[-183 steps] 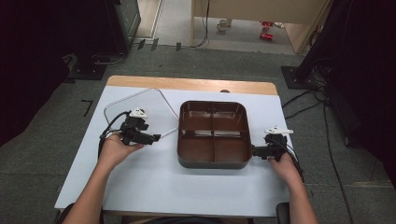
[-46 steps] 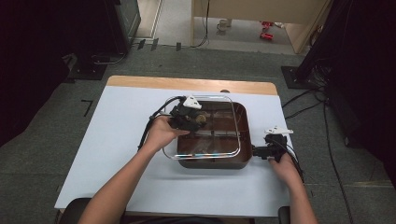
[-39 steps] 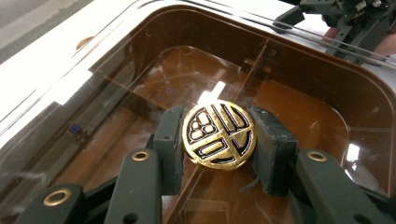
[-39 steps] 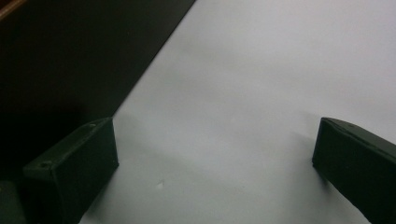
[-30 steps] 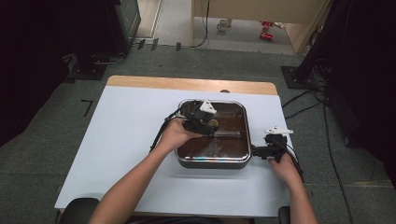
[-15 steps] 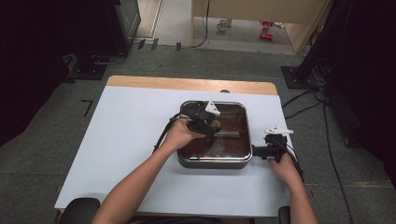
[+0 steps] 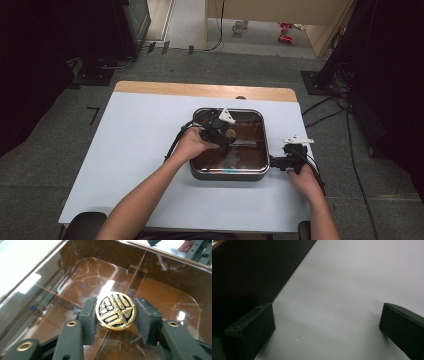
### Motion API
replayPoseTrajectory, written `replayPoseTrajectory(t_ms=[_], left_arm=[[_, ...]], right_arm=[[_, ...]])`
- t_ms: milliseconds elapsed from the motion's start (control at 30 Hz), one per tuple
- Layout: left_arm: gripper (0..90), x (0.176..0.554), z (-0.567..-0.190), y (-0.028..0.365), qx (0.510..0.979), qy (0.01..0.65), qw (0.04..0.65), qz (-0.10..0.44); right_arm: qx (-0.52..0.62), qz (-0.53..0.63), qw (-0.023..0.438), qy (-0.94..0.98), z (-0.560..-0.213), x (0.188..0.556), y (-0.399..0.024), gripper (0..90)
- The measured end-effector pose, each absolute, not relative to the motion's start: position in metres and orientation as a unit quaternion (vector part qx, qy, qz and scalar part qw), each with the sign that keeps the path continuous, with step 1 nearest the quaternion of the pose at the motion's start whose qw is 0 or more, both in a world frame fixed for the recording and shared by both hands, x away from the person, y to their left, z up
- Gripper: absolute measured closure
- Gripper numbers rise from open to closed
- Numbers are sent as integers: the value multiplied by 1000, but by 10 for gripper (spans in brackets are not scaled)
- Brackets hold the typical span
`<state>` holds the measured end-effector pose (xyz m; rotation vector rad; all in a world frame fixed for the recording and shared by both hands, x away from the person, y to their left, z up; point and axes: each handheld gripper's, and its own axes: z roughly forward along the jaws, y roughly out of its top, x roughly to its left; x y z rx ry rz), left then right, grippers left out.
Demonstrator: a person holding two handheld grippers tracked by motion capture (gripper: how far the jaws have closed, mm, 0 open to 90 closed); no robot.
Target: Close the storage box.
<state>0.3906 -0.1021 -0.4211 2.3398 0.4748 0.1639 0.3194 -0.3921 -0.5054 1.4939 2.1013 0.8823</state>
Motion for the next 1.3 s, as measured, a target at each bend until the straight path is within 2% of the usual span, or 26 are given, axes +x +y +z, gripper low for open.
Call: replayPoseTrajectory(t_ms=[133,333,700,1300], left_arm=[[470,389,-418,-100,912,184,362,61],[440,388,-409,-94,902,194,380,60],[306,385,-391,-71,881,221,418,13],[264,366,-381,-17,874,239,420,52]], right_arm=[[536,317,207,754,-505,319,-392,0],[537,317,207,754,-505,319,-392,0],[537,317,207,754,-505,319,-392,0],[537,317,206,754,-505,319,-392,0]])
